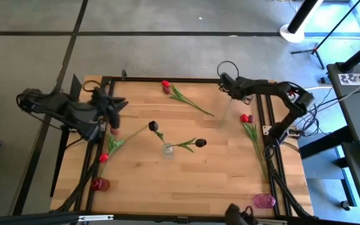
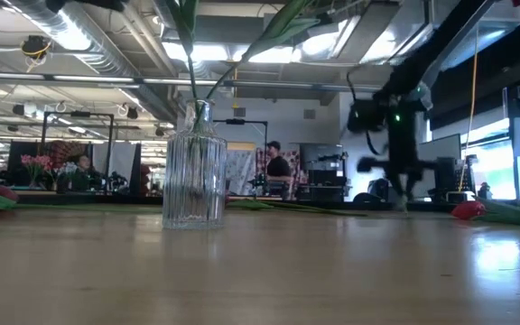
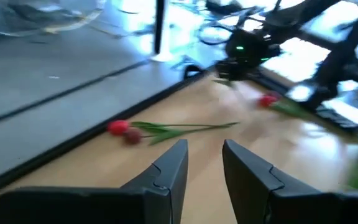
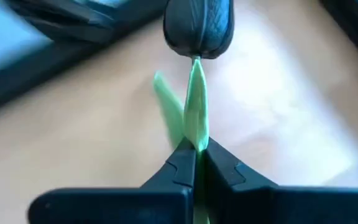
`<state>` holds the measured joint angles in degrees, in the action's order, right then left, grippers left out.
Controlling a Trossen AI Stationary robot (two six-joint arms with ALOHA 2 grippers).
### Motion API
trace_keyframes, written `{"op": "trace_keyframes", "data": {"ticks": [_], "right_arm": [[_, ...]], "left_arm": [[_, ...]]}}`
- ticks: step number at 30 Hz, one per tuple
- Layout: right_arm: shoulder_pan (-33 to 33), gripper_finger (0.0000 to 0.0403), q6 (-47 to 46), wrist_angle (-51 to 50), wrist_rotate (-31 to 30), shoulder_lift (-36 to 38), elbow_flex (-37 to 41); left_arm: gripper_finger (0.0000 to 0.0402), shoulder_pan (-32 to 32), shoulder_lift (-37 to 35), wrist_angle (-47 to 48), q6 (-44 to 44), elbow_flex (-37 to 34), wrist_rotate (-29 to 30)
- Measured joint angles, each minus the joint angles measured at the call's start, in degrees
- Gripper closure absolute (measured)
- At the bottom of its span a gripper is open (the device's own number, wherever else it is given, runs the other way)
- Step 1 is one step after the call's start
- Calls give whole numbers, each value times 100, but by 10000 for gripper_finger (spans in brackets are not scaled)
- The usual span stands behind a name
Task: Sort flowers into vase by color
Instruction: Put the black flower into the transparent vase
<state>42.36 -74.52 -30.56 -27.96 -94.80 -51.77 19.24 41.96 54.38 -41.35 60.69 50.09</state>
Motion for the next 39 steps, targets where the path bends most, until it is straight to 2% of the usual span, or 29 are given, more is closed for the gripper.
{"op": "trace_keyframes", "data": {"ticks": [5,11,13,17,21,27,30,34,39], "right_arm": [[-738,397,640,1142,-331,655,-4],[-2090,398,1523,2930,-1038,1363,-3],[-2588,398,2058,3649,-1237,1485,-4],[-3571,399,3489,5102,-1305,1572,-122],[-4281,400,4503,5438,-1297,1532,-652],[-4716,401,5599,5510,-704,1115,-1795],[-4846,401,6101,5833,-128,709,-2316],[-4971,401,6260,6605,563,198,-2607],[-5170,401,6454,7823,1005,-442,-2623]], "left_arm": [[305,298,-669,-6,228,2,-778],[305,362,-1086,-245,779,2,-1922],[305,362,-1114,-461,904,2,-2002],[305,362,-1129,-751,966,2,-1755],[305,362,-1128,-780,1011,2,-1738],[305,362,-1124,-864,587,2,-1793],[305,362,-1127,-932,845,2,-2086],[305,362,-1127,-1207,1399,2,-2808],[305,362,-1127,-1683,2303,2,-4030]]}}
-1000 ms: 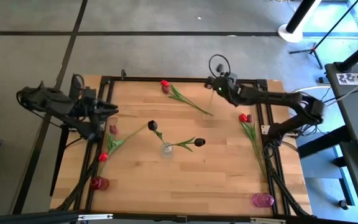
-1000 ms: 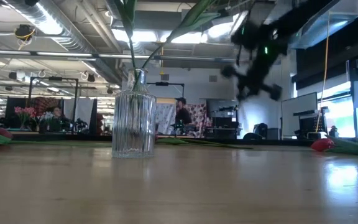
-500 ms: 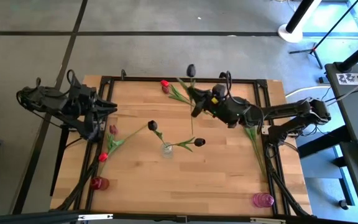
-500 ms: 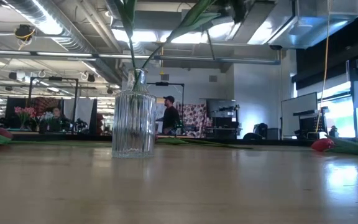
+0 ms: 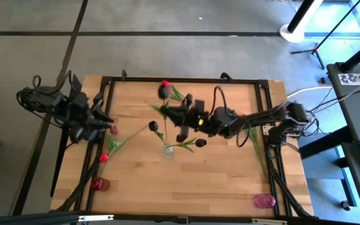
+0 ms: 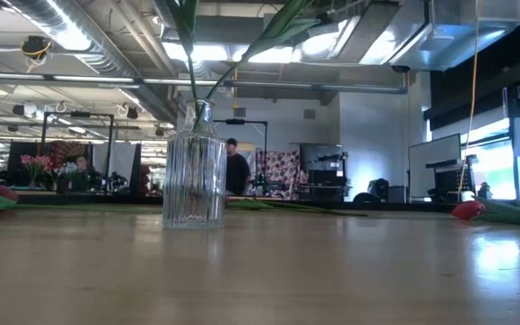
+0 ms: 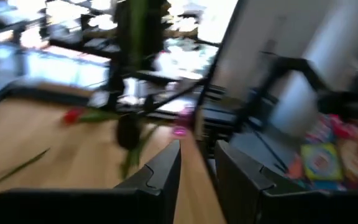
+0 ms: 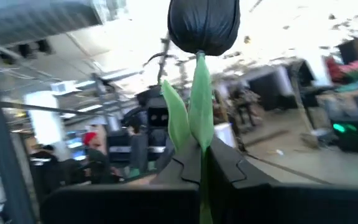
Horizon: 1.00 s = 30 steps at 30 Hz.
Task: Sort flowers into vase by color
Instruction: Put the black flower into the transparent vase
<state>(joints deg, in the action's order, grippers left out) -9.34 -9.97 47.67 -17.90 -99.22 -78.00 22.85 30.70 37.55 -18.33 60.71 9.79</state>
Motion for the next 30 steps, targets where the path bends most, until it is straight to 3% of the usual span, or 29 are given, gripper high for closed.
{"op": "trace_keyframes", "data": {"ticks": [5,11,20,30], "right_arm": [[-143,400,436,227,83,-277,2],[-194,398,985,259,242,-614,7],[-195,398,1238,646,350,-878,19],[-313,397,1038,1280,146,-875,554]], "left_arm": [[305,0,0,-180,453,0,-1121],[305,0,0,-273,758,0,-1876],[305,0,-9,-259,601,0,-1937],[305,0,-9,-243,600,0,-1937]]}}
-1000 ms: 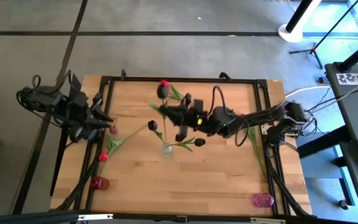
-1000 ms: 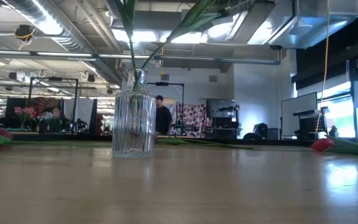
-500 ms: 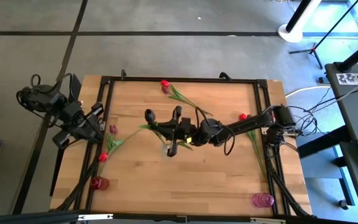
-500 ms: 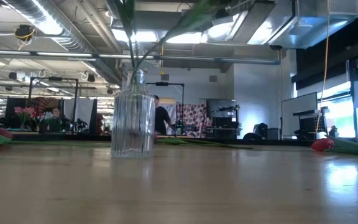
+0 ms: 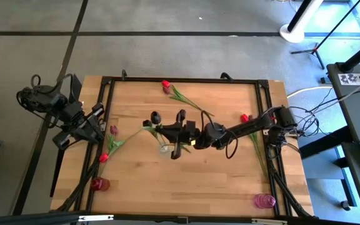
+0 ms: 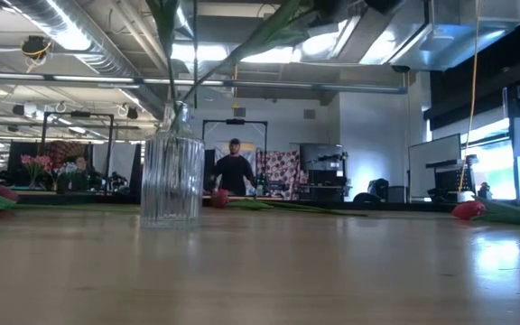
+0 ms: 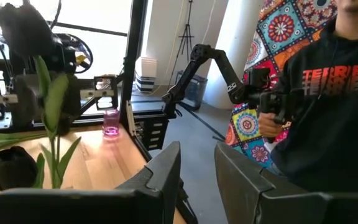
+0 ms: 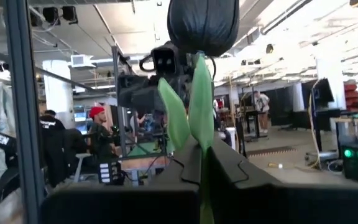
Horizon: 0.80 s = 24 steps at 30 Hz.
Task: Sort flowers into vase by color
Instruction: Put the black flower into the transparent vase
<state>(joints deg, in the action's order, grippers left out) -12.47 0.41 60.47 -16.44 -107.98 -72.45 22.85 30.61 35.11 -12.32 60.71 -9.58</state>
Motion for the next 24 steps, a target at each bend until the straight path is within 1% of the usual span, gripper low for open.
{"op": "trace_keyframes", "data": {"ticks": [2,7,13,15,24], "right_arm": [[-14,397,1,74,-35,-5,7],[-28,396,135,619,8,-1,1],[-20,396,82,681,-62,-83,-9],[-20,396,34,551,-161,-141,-6],[-15,396,161,1009,-413,-298,-12]], "left_arm": [[305,0,0,0,51,0,2],[305,0,0,4,75,0,4],[305,0,0,2,80,0,4],[305,0,0,4,90,0,7],[305,0,-2,0,86,0,11]]}}
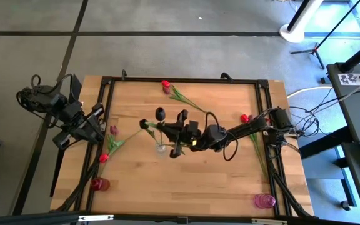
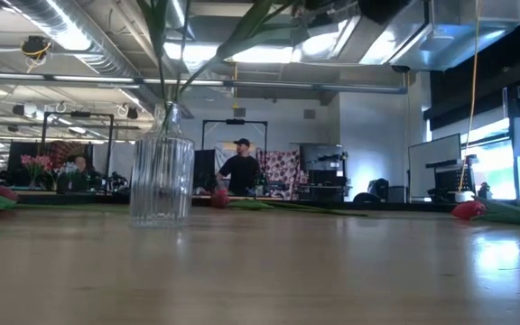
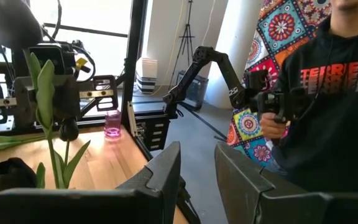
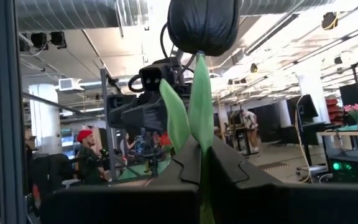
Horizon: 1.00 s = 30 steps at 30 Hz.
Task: Sort flowers into vase by color
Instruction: Put the black flower into the transparent vase
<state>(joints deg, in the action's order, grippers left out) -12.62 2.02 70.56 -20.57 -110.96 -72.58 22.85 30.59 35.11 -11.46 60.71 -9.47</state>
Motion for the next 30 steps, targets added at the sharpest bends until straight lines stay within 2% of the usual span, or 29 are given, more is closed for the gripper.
{"op": "trace_keyframes", "data": {"ticks": [8,15,17,20,30], "right_arm": [[-10,395,11,-173,-212,121,-167],[31,399,-462,-1698,-87,413,-822],[137,398,-488,-2182,157,488,-1024],[426,399,-645,-2356,712,485,-1132],[1176,400,-1098,-906,2687,22,-822]], "left_arm": [[305,0,0,0,4,0,0],[305,0,0,7,306,0,-2],[305,-1,0,11,365,0,-1],[305,0,0,20,439,0,-7],[305,0,0,20,411,0,-20]]}}
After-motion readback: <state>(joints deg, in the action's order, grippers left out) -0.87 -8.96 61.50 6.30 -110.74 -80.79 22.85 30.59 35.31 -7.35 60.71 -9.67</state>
